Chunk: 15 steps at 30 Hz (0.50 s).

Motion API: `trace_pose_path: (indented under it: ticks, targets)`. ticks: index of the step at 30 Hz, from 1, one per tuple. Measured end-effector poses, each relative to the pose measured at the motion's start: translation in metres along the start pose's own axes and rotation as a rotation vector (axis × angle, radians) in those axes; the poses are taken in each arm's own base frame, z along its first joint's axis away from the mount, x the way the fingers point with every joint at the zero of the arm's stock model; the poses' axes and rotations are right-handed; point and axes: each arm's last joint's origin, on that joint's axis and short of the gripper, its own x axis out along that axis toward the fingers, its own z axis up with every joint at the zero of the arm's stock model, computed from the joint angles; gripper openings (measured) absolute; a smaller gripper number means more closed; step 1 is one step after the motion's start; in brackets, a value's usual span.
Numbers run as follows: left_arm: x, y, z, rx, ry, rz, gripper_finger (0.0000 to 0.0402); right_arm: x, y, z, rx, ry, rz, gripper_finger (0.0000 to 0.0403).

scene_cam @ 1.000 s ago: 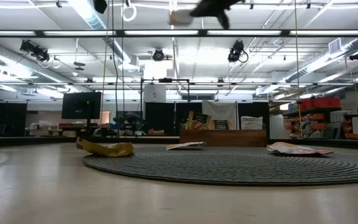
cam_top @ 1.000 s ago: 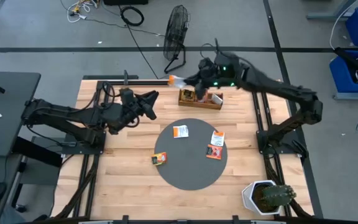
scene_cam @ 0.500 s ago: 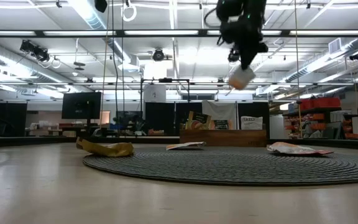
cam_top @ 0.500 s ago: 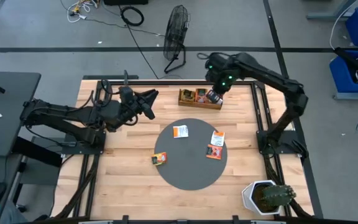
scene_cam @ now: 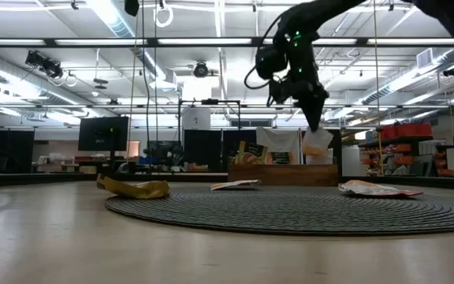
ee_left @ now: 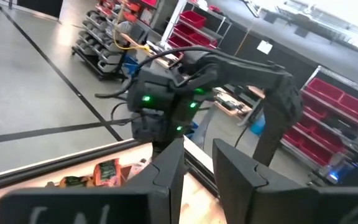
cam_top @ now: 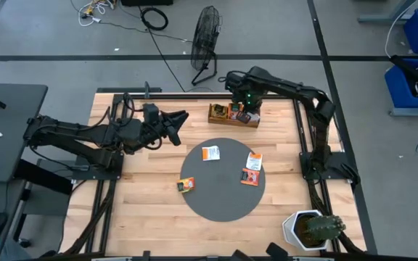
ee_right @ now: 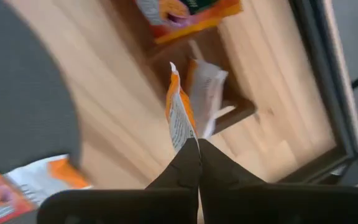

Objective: Pick & Place Tea
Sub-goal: Put the white tea bag into the right section of the wooden organizer

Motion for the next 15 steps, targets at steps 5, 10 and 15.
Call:
trace_pose_path:
  ticks: [5,10,15]
  targets:
    - [0.000,0.000,0.000,0.004,0.005,0.000,0.0087,0.018,-0.006,0.010,-0.029,0.045,-0.082,0.0000]
    - [0.000,0.001,-0.001,0.009,0.010,0.002,0.0087,0.029,-0.004,0.016,-0.057,0.075,-0.086,0.0000]
    - [0.000,0.001,-0.002,0.018,0.018,0.006,0.0087,0.033,-0.004,0.019,-0.067,0.074,-0.081,0.0000]
